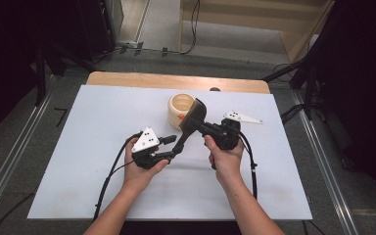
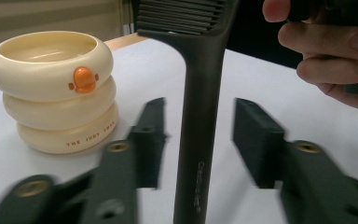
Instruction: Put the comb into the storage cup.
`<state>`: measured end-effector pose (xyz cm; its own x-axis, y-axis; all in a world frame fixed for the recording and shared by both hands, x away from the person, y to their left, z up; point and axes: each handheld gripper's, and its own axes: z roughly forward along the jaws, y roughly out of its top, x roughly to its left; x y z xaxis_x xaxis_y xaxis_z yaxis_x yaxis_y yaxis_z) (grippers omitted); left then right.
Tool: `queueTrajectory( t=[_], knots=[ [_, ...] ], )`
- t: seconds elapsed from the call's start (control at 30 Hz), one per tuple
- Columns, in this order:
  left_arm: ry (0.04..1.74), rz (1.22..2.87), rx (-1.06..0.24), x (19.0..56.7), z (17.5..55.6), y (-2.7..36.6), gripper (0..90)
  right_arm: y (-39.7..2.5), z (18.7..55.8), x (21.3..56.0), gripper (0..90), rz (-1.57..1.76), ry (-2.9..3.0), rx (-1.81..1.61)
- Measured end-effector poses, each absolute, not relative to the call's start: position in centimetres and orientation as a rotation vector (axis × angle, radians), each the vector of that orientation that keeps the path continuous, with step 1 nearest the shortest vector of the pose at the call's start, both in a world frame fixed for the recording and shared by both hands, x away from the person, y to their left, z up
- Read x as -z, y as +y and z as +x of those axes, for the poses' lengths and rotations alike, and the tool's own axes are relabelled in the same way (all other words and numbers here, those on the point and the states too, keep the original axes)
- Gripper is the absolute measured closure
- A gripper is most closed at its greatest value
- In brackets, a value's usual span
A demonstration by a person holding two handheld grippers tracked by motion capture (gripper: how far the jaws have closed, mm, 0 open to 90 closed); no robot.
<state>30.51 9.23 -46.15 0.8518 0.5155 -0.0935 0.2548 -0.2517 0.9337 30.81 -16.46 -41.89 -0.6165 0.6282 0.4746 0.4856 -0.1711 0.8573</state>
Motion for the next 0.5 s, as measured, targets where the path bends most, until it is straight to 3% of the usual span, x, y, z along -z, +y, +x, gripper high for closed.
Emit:
queueTrajectory(
  t=[0.03,0.3,0.5],
  knots=[
    [0.591,1.838,-0.263,46.1,30.6,9.5,35.9,-16.6,30.7,41.7,81.9,1.303,1.939,-1.898],
    [0.641,1.779,-0.221,46.5,31.0,12.3,17.0,-16.4,30.5,41.2,82.0,1.221,1.952,-1.832],
    [0.660,1.769,-0.209,46.7,30.7,14.0,8.8,-16.1,30.5,41.0,81.9,1.191,1.949,-1.820]
  ],
)
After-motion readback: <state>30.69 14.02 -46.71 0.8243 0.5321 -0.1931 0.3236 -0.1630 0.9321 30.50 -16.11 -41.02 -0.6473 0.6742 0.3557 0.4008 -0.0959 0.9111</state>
